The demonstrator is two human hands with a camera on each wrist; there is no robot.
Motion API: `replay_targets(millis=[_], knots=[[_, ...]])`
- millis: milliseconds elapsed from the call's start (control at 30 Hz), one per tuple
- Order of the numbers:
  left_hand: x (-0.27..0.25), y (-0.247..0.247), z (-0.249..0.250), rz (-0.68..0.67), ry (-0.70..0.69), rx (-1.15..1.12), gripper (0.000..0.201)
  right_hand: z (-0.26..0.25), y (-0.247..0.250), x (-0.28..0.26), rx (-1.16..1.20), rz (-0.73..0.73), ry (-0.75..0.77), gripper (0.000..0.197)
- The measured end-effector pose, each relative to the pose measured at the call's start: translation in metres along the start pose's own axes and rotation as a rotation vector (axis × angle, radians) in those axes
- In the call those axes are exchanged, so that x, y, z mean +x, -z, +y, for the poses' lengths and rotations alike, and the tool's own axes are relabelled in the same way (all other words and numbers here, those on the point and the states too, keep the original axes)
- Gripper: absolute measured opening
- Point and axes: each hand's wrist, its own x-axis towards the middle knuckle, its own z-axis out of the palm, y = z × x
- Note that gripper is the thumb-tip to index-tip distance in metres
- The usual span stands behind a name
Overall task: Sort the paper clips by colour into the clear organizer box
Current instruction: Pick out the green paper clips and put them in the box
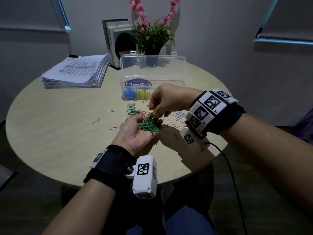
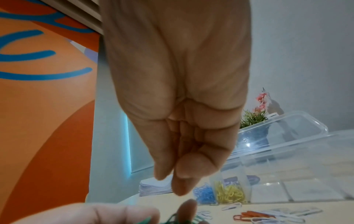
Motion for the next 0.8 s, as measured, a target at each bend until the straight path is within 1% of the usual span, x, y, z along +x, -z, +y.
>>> replay_targets(millis=[100,200,300,400,567,667,733,767,800], knots=[[0.000,0.006,0.005,-0.014,-0.003,-0.048,0.032,-0.006,0.000,0.009,-0.023,0.043,0.013,0.007],[-0.003,0.016,0.016,0.000,-0.033,0.000,0.039,-0.005,0.001,0.021,-0.103,0.087,-0.040,0.011],[-0.007,0.029,0.033,0.016,-0.070,-0.026,0.042,-0.005,-0.002,0.038,-0.164,0.088,-0.085,0.014],[-0.012,0.040,0.051,0.041,-0.116,-0.041,0.041,-0.010,-0.012,0.058,-0.231,0.087,-0.089,0.018],[-0.015,0.052,0.074,0.047,-0.168,-0.052,0.039,-0.023,-0.029,0.093,-0.460,0.089,-0.080,0.023],[-0.015,0.058,0.082,0.054,-0.179,-0.057,0.040,-0.024,-0.037,0.106,-0.629,-0.009,-0.114,0.020],[-0.015,0.060,0.086,0.053,-0.178,-0.056,0.040,-0.020,-0.038,0.112,-0.651,-0.008,-0.140,0.011],[-0.015,0.060,0.086,0.051,-0.176,-0.058,0.040,-0.015,-0.038,0.115,-0.653,0.018,-0.144,0.010],[-0.015,0.060,0.087,0.048,-0.175,-0.058,0.039,-0.012,-0.037,0.117,-0.652,0.039,-0.160,0.019]])
